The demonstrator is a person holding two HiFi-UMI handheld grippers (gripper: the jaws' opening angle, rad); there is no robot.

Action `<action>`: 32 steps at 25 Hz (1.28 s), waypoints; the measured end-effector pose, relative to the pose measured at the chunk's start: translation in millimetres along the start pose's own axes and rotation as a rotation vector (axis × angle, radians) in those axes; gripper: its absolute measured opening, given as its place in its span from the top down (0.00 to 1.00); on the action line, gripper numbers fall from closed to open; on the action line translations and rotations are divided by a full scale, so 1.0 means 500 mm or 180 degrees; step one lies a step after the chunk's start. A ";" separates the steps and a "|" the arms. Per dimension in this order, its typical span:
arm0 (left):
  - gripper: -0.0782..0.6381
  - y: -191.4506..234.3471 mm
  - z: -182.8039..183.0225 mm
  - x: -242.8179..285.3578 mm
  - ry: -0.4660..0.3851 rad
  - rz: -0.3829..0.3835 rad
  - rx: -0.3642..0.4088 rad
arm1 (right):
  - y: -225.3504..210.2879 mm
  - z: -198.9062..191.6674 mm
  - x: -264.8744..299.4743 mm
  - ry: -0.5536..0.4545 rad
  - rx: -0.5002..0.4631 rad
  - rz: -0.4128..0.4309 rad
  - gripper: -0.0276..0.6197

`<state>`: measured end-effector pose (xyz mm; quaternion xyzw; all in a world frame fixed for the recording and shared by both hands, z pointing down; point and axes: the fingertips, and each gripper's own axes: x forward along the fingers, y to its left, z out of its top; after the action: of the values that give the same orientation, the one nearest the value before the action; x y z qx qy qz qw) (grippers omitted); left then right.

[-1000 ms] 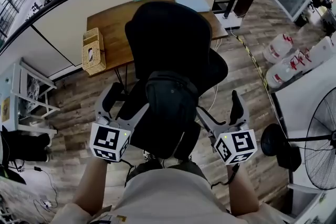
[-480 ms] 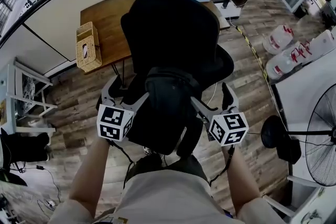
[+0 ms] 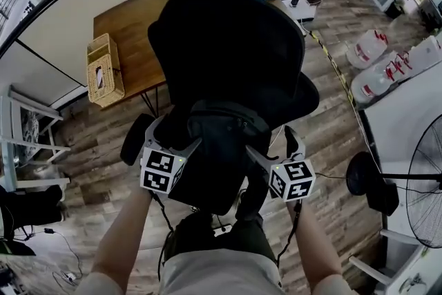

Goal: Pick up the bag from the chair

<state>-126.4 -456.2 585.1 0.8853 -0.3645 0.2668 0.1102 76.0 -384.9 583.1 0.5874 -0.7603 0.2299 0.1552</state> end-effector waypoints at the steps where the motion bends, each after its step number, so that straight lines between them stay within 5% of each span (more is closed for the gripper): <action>1: 0.26 -0.001 -0.012 0.014 0.0027 -0.0042 0.0016 | -0.003 -0.013 0.011 0.0023 0.0020 -0.0005 0.11; 12: 0.26 0.025 -0.163 0.183 0.0418 -0.0175 0.0197 | -0.033 -0.131 0.115 0.0202 0.0118 0.0073 0.11; 19: 0.27 0.026 -0.214 0.256 0.0531 -0.0365 -0.0132 | -0.047 -0.176 0.163 0.0323 0.0068 0.0092 0.12; 24: 0.28 0.021 -0.214 0.270 0.0527 -0.0366 -0.0128 | -0.049 -0.182 0.166 0.0331 0.0088 0.0061 0.15; 26: 0.49 0.018 -0.211 0.270 0.0490 -0.0383 -0.0039 | -0.050 -0.181 0.162 0.0355 0.0042 0.0015 0.24; 27: 0.53 0.017 -0.210 0.269 0.0474 -0.0391 0.0012 | -0.048 -0.181 0.160 0.0369 0.0007 0.0001 0.41; 32: 0.64 0.009 -0.208 0.252 0.0381 -0.0488 0.0080 | -0.040 -0.184 0.155 0.0356 -0.0013 0.0047 0.62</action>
<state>-95.5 -492.7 741.6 0.8944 -0.2851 0.3146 0.1407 72.0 -403.8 703.3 0.5677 -0.7551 0.2620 0.1970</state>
